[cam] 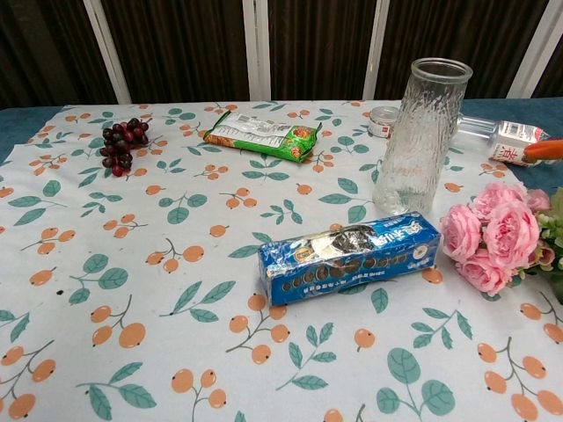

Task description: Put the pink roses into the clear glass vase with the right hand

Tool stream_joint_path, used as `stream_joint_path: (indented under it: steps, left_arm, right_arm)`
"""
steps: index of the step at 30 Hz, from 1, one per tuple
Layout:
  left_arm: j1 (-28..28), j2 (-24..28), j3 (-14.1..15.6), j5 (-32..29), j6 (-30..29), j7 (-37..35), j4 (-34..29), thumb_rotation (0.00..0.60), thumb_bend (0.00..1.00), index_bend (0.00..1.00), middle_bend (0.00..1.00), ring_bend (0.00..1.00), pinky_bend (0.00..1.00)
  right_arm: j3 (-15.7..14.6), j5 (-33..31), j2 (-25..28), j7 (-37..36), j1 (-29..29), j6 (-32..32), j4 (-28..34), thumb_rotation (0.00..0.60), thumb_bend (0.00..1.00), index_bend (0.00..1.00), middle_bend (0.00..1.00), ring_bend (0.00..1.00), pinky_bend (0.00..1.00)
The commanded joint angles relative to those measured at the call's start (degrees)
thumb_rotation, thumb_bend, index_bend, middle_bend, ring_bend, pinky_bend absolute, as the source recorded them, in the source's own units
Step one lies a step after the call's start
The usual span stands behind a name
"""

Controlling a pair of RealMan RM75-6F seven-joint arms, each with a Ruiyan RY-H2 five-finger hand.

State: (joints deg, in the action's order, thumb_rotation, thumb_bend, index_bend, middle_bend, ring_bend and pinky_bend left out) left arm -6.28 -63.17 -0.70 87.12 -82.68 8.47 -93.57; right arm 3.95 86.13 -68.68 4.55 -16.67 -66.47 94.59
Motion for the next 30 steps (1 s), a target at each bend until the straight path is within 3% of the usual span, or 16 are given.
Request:
stream_joint_path:
  steps: [1, 13, 18, 21, 25, 30]
  left_arm:
    - [-0.03, 0.15, 0.07, -0.12, 0.2, -0.28, 0.0, 0.6, 0.0, 0.0, 0.0, 0.0, 0.0]
    - [-0.46, 1.09, 0.48, -0.76, 1.96, -1.96, -0.54, 0.6, 0.0, 0.0, 0.0, 0.0, 0.0]
    - [-0.69, 1.44, 0.54, -1.32, 2.81, -2.48, -0.76, 0.6, 0.0, 0.0, 0.0, 0.0, 0.0]
    - [-0.8, 1.58, 0.53, -1.48, 3.08, -2.74, -0.9, 0.6, 0.0, 0.0, 0.0, 0.0, 0.0]
    - [-0.87, 1.61, 0.58, -1.39, 3.16, -2.92, -0.94, 0.6, 0.0, 0.0, 0.0, 0.0, 0.0]
    - [-0.97, 1.65, 0.66, -1.46, 3.41, -3.08, -1.13, 0.6, 0.0, 0.0, 0.0, 0.0, 0.0]
  right_arm:
    - [1.01, -2.57, -2.19, 0.77, -2.02, 3.34, -0.99, 0.6, 0.3, 0.0, 0.0, 0.0, 0.01]
    - [2.81, -8.85, -9.05, 5.5, -7.5, 10.41, -5.39, 0.6, 0.3, 0.0, 0.05, 0.05, 0.04]
    - [2.99, -12.37, -10.79, 7.79, -8.58, 12.19, -6.64, 0.6, 0.3, 0.02, 0.15, 0.16, 0.16]
    - [3.05, -13.38, -11.84, 8.15, -8.69, 11.89, -7.51, 0.6, 0.3, 0.16, 0.29, 0.31, 0.31]
    - [3.33, -12.33, -13.3, 6.39, -8.33, 9.58, -8.68, 0.6, 0.31, 0.41, 0.5, 0.52, 0.49]
    - [3.52, -10.25, -13.55, 3.38, -7.89, 6.94, -8.93, 0.6, 0.32, 0.47, 0.55, 0.57, 0.53]
